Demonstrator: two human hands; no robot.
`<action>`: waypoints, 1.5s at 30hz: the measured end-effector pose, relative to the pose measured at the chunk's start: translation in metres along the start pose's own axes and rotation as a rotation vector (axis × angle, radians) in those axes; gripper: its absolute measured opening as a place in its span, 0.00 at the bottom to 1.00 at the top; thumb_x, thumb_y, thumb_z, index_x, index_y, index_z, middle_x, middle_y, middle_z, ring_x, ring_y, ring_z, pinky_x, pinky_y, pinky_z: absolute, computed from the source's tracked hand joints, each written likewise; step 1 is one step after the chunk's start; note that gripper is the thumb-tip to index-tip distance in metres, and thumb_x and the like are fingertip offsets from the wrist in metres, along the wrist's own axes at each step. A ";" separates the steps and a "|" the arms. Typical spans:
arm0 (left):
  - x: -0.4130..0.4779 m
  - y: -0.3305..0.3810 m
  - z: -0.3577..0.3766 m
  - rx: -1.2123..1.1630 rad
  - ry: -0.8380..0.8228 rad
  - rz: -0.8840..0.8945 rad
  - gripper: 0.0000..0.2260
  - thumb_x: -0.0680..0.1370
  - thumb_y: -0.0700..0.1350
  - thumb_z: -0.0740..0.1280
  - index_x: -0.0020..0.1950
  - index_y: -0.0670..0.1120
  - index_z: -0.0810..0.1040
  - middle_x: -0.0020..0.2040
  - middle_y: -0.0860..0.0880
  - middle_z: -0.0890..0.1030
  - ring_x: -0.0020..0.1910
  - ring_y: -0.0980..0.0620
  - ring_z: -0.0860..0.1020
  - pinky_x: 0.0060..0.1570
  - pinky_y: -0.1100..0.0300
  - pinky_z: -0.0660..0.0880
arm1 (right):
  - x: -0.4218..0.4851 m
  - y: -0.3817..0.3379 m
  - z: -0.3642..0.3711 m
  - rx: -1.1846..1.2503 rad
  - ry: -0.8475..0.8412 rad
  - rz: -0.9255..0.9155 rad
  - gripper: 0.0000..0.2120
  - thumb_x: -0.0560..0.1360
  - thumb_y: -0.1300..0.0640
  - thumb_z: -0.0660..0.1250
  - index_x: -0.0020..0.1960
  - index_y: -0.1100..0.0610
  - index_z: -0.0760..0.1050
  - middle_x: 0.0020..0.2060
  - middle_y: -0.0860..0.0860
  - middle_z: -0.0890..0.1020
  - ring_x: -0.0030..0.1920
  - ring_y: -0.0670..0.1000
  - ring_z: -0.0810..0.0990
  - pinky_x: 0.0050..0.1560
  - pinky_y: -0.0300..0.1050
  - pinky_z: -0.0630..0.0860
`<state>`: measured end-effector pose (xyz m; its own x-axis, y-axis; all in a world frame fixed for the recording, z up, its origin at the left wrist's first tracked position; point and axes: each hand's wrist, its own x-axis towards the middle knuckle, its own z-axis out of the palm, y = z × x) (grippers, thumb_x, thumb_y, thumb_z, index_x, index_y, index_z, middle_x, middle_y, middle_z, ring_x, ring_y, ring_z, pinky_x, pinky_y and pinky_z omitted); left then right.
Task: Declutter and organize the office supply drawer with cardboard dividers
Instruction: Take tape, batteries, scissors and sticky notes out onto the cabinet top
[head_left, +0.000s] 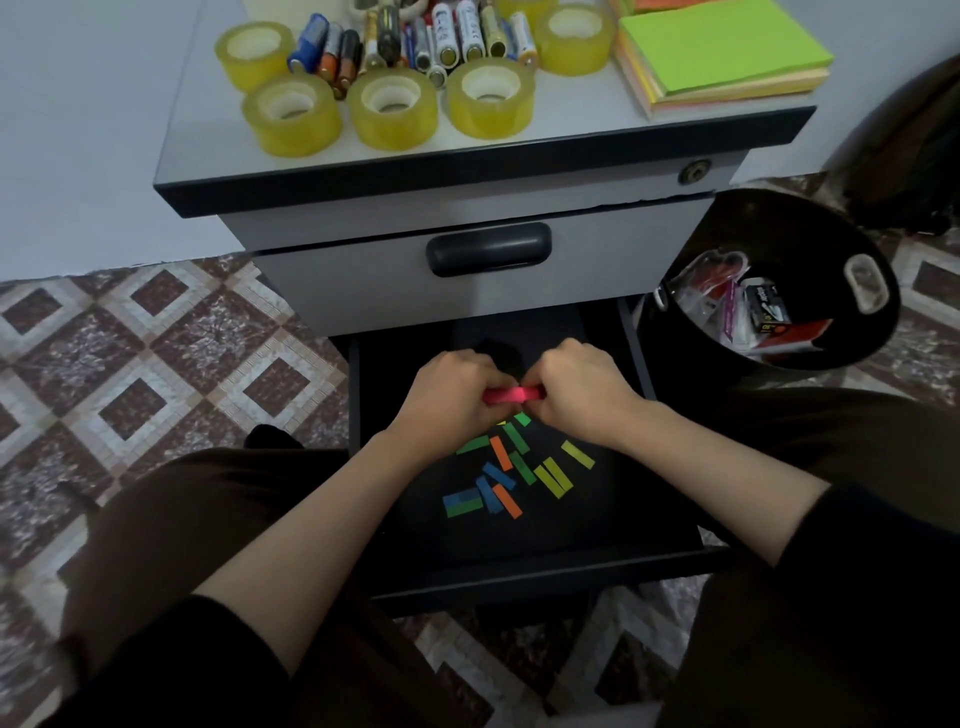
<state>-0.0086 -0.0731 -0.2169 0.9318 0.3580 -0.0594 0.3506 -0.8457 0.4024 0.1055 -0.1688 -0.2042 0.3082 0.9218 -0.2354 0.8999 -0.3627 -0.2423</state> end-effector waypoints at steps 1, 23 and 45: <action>-0.001 0.001 0.000 0.003 -0.006 -0.012 0.13 0.76 0.50 0.67 0.59 0.50 0.80 0.50 0.50 0.80 0.52 0.52 0.75 0.52 0.60 0.69 | -0.002 0.000 0.000 0.004 0.001 0.002 0.08 0.76 0.55 0.65 0.48 0.55 0.82 0.37 0.51 0.79 0.40 0.51 0.79 0.38 0.43 0.75; -0.011 -0.009 -0.007 0.005 0.004 -0.210 0.21 0.73 0.51 0.70 0.64 0.48 0.75 0.54 0.50 0.79 0.52 0.54 0.76 0.49 0.63 0.70 | -0.001 -0.006 -0.003 0.040 0.010 -0.020 0.10 0.78 0.53 0.62 0.53 0.55 0.80 0.43 0.51 0.81 0.43 0.51 0.79 0.41 0.41 0.72; -0.008 -0.009 -0.004 0.136 -0.071 -0.098 0.11 0.76 0.50 0.66 0.56 0.50 0.79 0.50 0.53 0.78 0.52 0.55 0.74 0.53 0.62 0.66 | 0.008 -0.002 0.005 0.039 0.015 -0.011 0.10 0.77 0.55 0.63 0.53 0.57 0.80 0.43 0.52 0.80 0.43 0.51 0.79 0.41 0.42 0.74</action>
<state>-0.0196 -0.0669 -0.2163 0.8952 0.4165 -0.1586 0.4449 -0.8556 0.2645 0.1043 -0.1612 -0.2100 0.3031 0.9275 -0.2187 0.8905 -0.3574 -0.2816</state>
